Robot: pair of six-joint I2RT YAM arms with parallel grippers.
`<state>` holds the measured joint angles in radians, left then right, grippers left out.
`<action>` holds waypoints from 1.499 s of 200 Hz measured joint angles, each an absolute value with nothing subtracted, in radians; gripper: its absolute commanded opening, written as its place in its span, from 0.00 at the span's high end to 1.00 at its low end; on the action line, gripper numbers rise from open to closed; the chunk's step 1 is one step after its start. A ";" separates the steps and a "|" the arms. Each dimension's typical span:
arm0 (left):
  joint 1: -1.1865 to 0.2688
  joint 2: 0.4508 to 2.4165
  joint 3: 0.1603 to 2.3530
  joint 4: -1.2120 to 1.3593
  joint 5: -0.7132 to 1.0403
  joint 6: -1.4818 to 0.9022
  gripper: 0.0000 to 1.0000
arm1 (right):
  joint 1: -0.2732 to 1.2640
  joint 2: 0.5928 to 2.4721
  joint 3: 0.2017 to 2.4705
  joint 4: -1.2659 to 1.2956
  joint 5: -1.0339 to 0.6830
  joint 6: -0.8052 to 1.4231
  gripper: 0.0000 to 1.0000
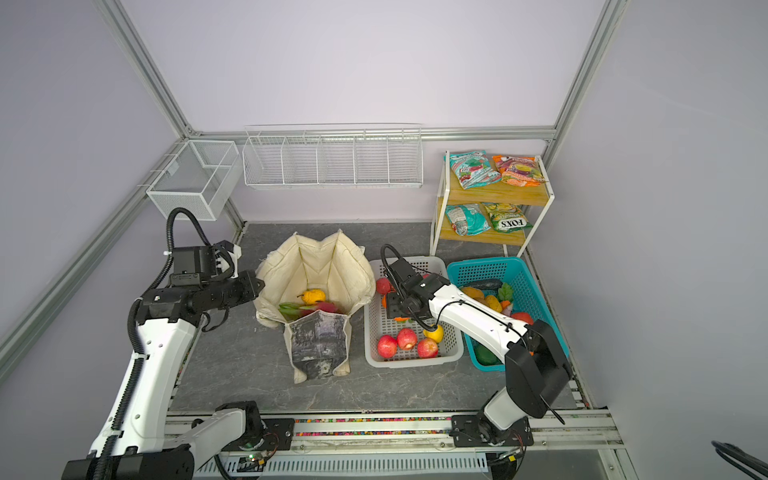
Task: Place the food into the grocery bag and tie it
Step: 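Lift the orange with the right gripper and carry it over the bag, then lower the orange into the bag beside the dragon fruit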
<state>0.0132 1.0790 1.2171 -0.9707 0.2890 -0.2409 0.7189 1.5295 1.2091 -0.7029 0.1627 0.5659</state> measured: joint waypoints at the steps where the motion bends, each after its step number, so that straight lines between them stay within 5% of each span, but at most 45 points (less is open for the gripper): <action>1: 0.013 1.079 1.217 -0.971 0.289 -0.241 1.00 | 0.718 1.528 1.210 -0.704 0.163 0.565 0.40; 112: 0.013 1.079 1.217 -0.971 0.296 -0.241 1.00 | 0.752 1.456 1.846 -0.908 0.194 0.442 0.42; 222: 0.013 1.079 1.217 -0.970 0.312 -0.242 1.00 | 1.004 2.111 2.356 -1.095 0.014 0.317 0.42; 300: 0.013 1.081 1.217 -0.965 0.315 -0.249 1.00 | 1.027 2.198 2.369 -1.199 -0.096 0.268 0.42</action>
